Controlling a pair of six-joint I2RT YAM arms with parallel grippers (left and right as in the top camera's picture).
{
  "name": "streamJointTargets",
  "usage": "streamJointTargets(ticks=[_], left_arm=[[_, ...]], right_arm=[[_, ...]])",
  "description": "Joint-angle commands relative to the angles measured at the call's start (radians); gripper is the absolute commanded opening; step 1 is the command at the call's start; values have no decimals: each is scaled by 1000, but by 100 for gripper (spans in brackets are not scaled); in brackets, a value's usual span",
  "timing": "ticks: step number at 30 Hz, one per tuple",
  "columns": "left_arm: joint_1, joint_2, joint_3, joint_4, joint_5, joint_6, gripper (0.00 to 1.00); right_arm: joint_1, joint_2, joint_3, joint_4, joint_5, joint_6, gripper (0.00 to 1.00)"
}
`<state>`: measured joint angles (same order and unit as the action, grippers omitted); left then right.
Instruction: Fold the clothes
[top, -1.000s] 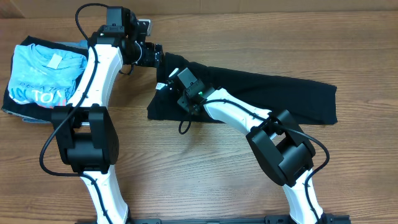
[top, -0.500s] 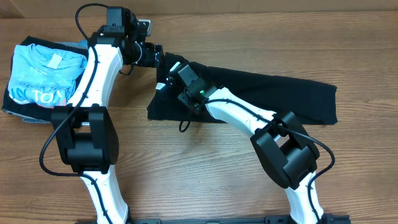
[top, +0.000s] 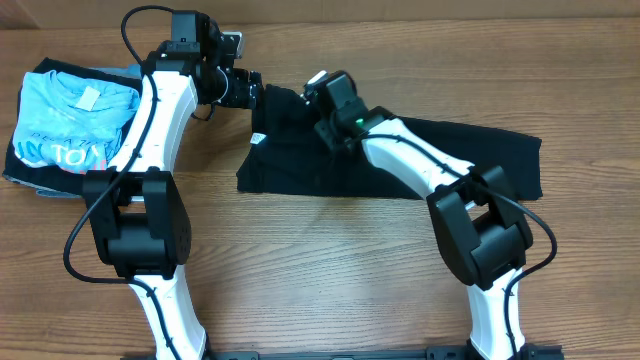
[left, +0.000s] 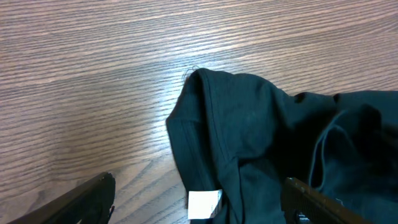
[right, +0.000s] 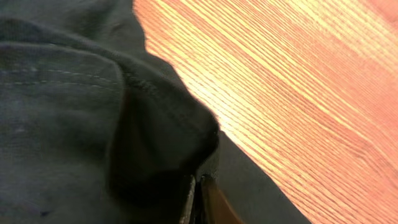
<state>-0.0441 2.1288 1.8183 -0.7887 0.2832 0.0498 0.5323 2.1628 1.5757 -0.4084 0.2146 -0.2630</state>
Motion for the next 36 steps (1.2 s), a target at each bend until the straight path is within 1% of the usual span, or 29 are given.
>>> streamJointTargets(ticks=[1,2,3,4,7,10,11,12,13,14,16,17,18,19,21,24,30,32,36], left_arm=[[-1,-3,17,0,-5,-5,88],[-1,-3,17,0,-5,-5,88],[-1,-3,17,-1,-5,-5,88],[-1,-3,17,-1,-5,-5,88],[-2,-3,17,-2,-1,-5,88],[-2,-3,17,-16,-2,-4,89],[-2,-3,17,-23,5,-1,88],[-2,-3,17,-26,16,-1,81],[-3,-3,17,-27,36,5,71],[-5,-3,17,-27,69,23,58],[-13,-3,17,-26,88,51,27],[-17,-3,17,-25,87,60,14],[-22,-3,17,-24,87,63,5],[-28,-3,17,-24,88,63,4],[-50,-2,6,-26,89,63,4],[-89,9,-26,-11,83,105,4],[-126,81,-28,11,85,99,4],[-127,91,-28,13,84,100,4],[-127,92,-28,26,84,99,4]], right_arm=[[-31,-42,29,28,-106,6,25],[-36,-42,29,38,-104,6,30],[-41,-42,29,47,-104,6,32],[-51,-42,29,63,-103,12,33],[-93,-46,34,109,-93,168,33],[-143,-87,64,75,-227,209,34],[-159,-103,72,60,-230,235,34],[-172,-114,77,42,-241,237,34],[-183,-126,82,17,-271,231,34],[-193,-139,85,-18,-340,218,32],[-196,-151,87,-85,-519,184,23],[-196,-151,87,-108,-563,184,20],[-196,-150,86,-137,-602,184,15],[-196,-148,79,-179,-647,184,10],[-195,-140,66,-249,-689,163,4],[-184,-122,66,-279,-701,143,4],[-184,-56,65,-279,-748,143,4],[-181,-39,65,-270,-783,143,4],[-172,2,65,-248,-786,143,4]])
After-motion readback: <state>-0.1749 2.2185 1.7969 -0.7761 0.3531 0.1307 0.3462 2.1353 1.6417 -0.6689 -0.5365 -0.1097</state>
